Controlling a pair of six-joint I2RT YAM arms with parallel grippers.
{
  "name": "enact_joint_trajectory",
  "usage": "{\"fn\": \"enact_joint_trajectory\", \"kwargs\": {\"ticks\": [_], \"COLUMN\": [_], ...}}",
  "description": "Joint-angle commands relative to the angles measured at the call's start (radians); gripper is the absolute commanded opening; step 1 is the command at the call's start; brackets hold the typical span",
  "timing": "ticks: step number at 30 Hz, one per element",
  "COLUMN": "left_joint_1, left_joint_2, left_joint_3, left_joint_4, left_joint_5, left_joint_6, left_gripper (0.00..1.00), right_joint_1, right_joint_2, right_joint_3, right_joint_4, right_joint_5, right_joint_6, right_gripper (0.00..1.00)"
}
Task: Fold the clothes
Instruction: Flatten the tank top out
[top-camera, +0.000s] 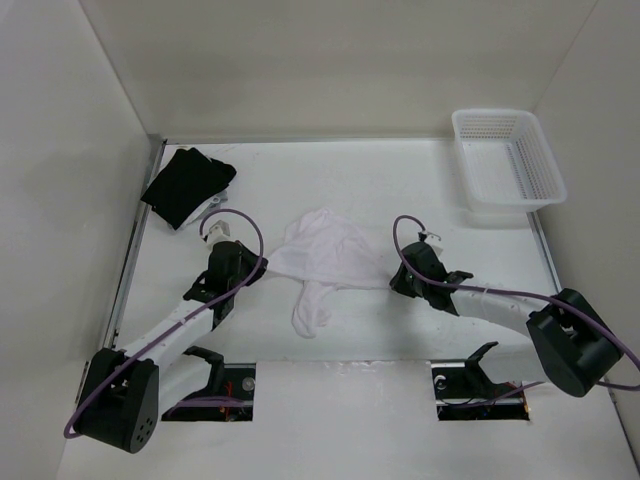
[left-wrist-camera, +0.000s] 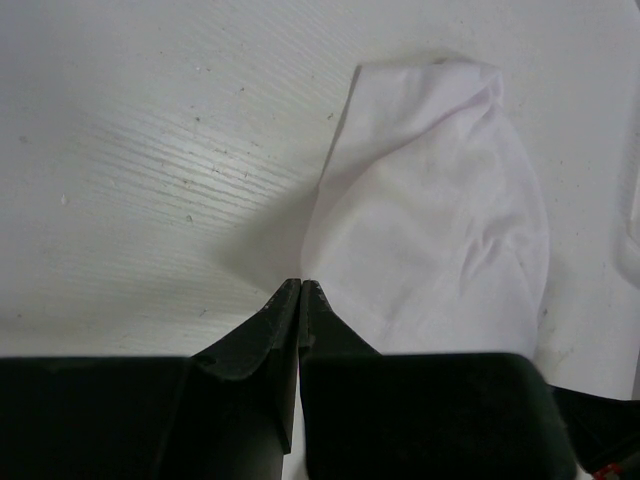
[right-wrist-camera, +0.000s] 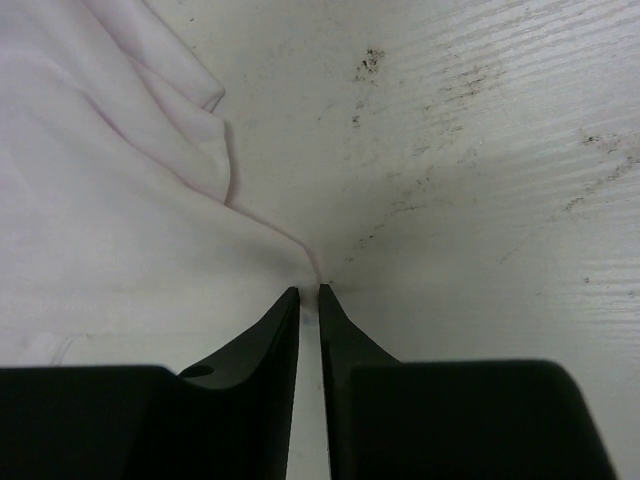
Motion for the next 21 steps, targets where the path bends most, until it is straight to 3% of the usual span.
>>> {"fn": "enact_joint_trajectory", "kwargs": {"ticks": [1, 8, 13, 17, 21], "left_joint_1": [-0.007, -0.013, -0.019, -0.046, -0.064], "left_joint_2": [-0.017, -0.041, -0.159, -0.309, -0.409], "left_joint_3": [0.016, 0.03, 0.121, 0.293, 0.503], "left_joint_4": [0.037, 0.033, -0.034, -0.124, -0.187], "left_joint_5": [-0.008, -0.024, -0.026, -0.047, -0.093], "left_joint_6": [-0.011, -0.023, -0.047, -0.044, -0.023], "left_gripper": [0.0, 0.0, 0.0, 0.0, 0.0], "right_joint_1": [0.003, -0.039, -0.043, -0.048, -0.014], "right_joint_2": [-0.004, -0.018, -0.292, -0.542, -0.636], "right_joint_3": [-0.004, -0.008, 0.024, 0.232, 0.502], "right_joint_4": [0.045, 0.106, 0.057, -0.168, -0.309], "right_joint_5": [-0.033, -0.096, -0.07, -0.008, 0.063], "right_joint_6": [0.0, -0.029, -0.092, -0.185, -0.267], "right_gripper": [0.16, 0.02, 0.0, 0.0, 0.0]}}
